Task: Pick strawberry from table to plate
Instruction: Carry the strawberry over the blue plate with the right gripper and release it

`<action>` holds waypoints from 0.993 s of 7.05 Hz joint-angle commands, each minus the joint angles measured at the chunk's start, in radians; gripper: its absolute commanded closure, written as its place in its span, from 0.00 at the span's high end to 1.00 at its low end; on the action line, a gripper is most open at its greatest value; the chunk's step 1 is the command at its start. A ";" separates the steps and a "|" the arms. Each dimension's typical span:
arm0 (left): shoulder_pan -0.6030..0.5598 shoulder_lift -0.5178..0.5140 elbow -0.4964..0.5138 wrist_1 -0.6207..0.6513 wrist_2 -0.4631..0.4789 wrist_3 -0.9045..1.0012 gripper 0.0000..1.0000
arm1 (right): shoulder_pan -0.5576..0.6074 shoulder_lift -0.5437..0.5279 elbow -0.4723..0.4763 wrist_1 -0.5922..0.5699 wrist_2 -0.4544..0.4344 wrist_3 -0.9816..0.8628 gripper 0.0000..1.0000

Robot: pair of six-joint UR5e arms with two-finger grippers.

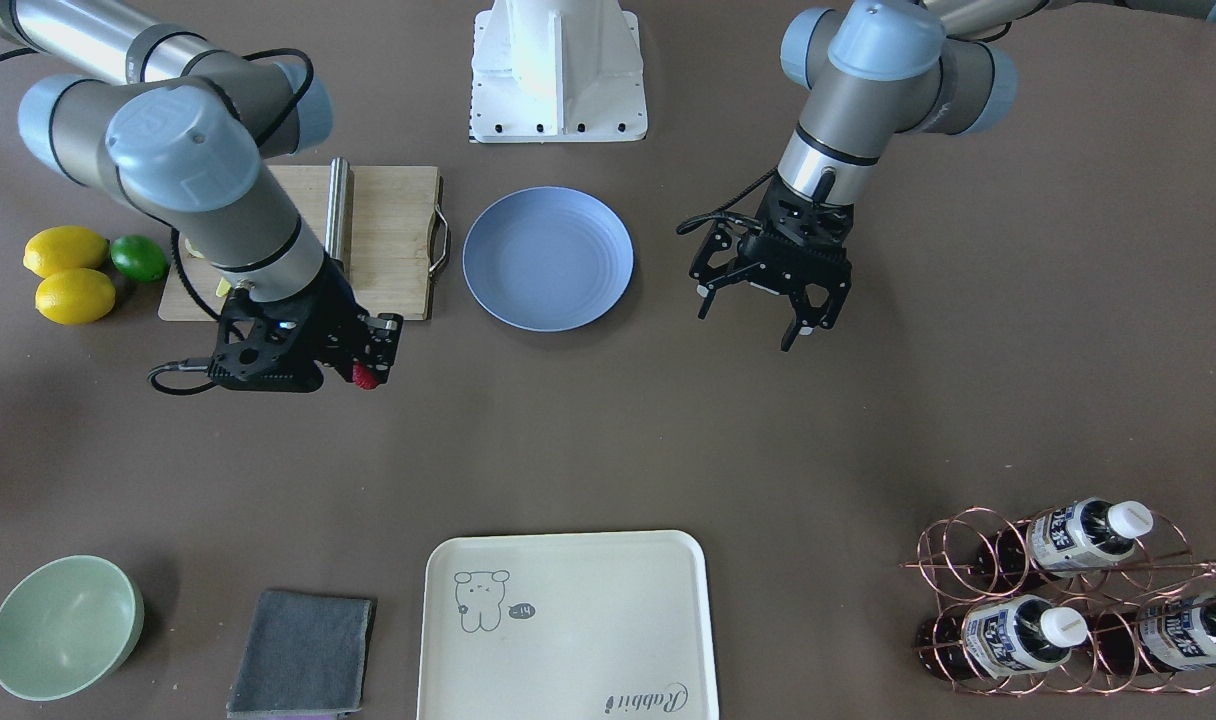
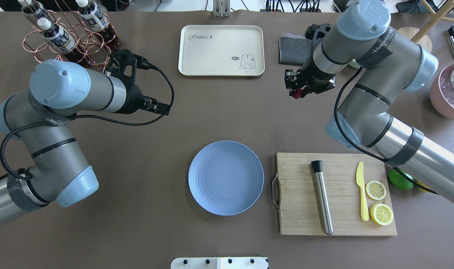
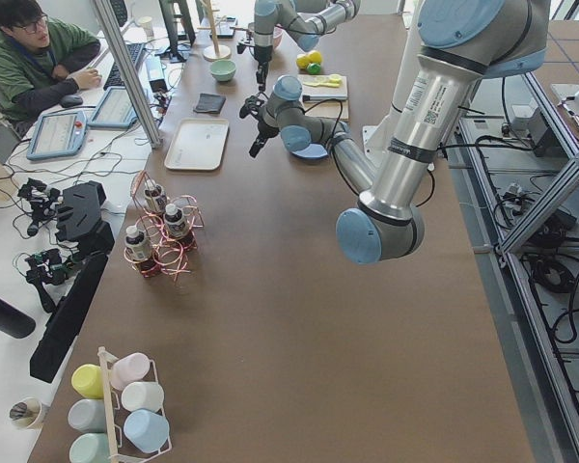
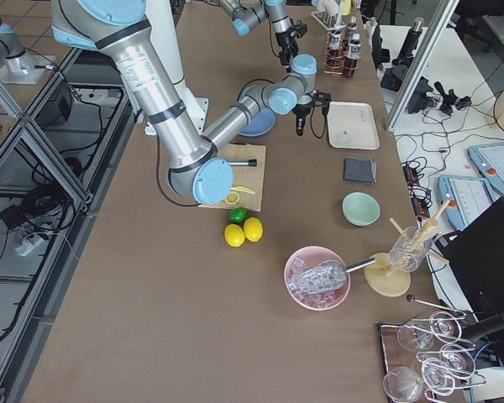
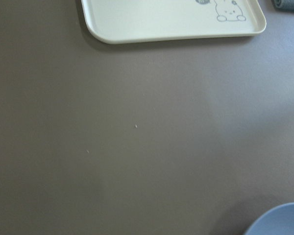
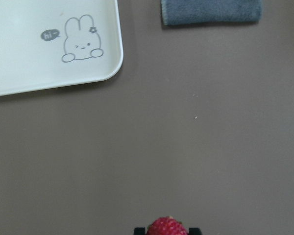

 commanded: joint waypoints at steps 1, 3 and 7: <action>-0.031 0.027 0.007 0.005 -0.001 0.022 0.98 | -0.119 0.058 0.048 -0.090 -0.108 0.039 0.00; -0.121 0.148 0.006 0.028 -0.161 0.031 0.98 | -0.238 0.081 0.045 -0.090 -0.215 0.062 0.00; -0.330 0.256 -0.022 0.227 -0.268 0.410 0.98 | -0.359 0.117 0.007 -0.078 -0.315 0.079 0.00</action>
